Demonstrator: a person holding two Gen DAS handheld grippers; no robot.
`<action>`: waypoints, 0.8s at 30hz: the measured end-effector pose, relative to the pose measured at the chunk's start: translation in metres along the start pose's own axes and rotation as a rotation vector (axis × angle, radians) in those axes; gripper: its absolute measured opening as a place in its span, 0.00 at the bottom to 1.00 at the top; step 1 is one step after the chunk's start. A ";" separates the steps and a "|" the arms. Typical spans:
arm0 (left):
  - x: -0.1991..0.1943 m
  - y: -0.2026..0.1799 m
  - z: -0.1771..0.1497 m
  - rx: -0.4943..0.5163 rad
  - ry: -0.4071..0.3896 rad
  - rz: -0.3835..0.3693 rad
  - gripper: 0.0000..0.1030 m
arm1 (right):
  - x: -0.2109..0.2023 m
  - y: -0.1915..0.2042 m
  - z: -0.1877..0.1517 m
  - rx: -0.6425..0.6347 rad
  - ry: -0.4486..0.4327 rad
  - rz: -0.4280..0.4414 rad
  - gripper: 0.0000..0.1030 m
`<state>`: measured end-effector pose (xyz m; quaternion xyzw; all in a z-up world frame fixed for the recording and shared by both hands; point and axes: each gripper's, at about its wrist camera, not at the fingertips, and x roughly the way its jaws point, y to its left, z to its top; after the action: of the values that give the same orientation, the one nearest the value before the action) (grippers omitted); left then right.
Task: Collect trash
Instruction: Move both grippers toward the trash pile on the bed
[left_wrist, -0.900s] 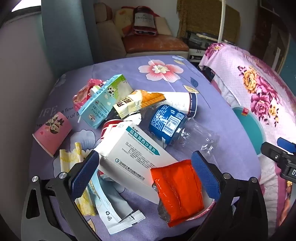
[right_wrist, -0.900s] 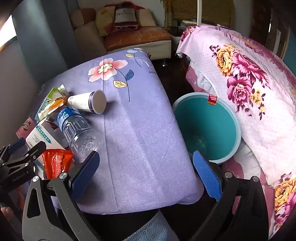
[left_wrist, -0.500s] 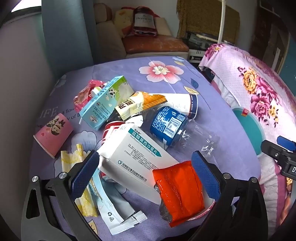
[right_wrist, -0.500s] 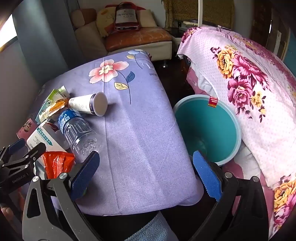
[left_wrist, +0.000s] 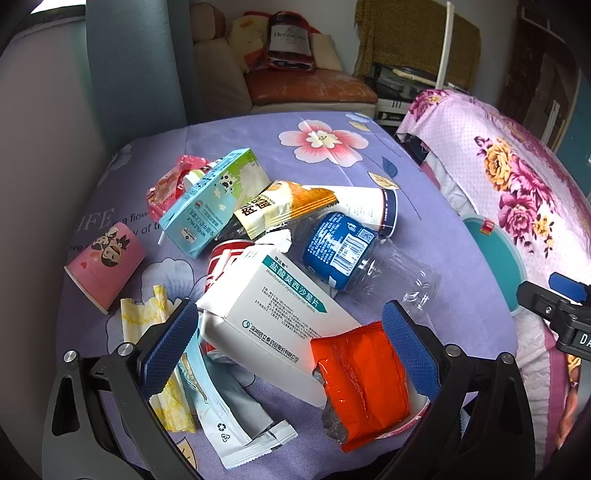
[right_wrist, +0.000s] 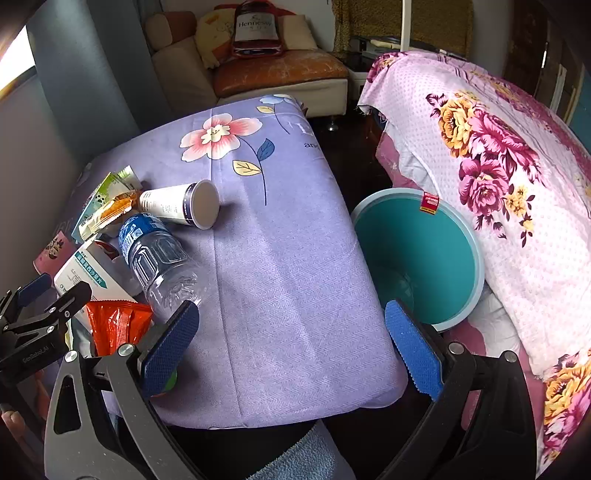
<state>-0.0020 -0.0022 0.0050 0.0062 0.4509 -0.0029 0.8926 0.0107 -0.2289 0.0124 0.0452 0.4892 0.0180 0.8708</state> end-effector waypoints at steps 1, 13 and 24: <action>0.000 -0.001 0.000 0.000 0.001 0.000 0.96 | 0.000 0.000 0.000 -0.001 -0.001 0.000 0.94; -0.001 0.001 -0.002 0.002 0.001 -0.011 0.96 | -0.001 0.010 0.004 -0.037 0.006 -0.020 0.94; 0.000 0.007 -0.001 -0.006 0.003 -0.042 0.96 | 0.003 0.019 0.004 -0.047 0.030 -0.001 0.94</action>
<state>-0.0026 0.0044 0.0040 -0.0059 0.4521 -0.0204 0.8917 0.0161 -0.2101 0.0139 0.0245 0.5018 0.0298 0.8641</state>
